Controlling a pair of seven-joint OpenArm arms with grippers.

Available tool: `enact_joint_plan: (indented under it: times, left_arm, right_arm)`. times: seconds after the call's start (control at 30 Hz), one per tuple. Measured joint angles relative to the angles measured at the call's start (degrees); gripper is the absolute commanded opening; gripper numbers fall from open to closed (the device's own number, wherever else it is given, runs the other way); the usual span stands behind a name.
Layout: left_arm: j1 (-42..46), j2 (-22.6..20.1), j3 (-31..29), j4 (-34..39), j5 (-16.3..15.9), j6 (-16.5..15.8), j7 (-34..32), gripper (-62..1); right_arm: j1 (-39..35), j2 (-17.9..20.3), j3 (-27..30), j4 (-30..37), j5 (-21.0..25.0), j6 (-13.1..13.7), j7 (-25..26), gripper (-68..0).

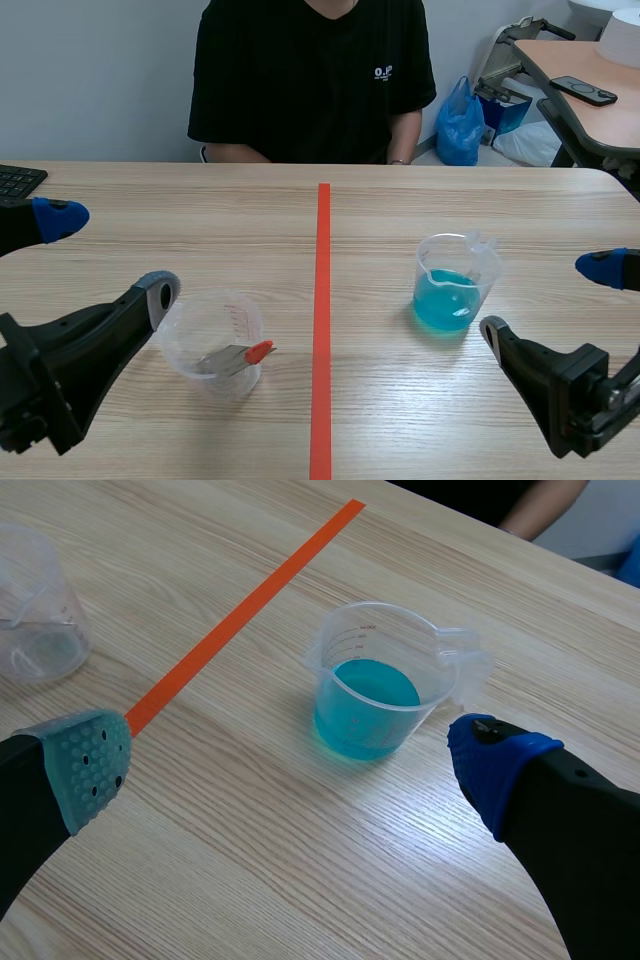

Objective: Do the redox reaction experiment.
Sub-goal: 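Lift the metal plate out of the left beaker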

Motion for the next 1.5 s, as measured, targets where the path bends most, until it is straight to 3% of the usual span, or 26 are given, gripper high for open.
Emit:
enact_joint_plan:
  times: [1.5]
  left_arm:
    - [0.00, 0.00, 0.00, 0.00, 0.00, 0.00, 0.00, 1.4]
  right_arm:
    - [0.00, 0.00, 0.00, 0.00, 0.90, 0.90, 0.44, 0.4]
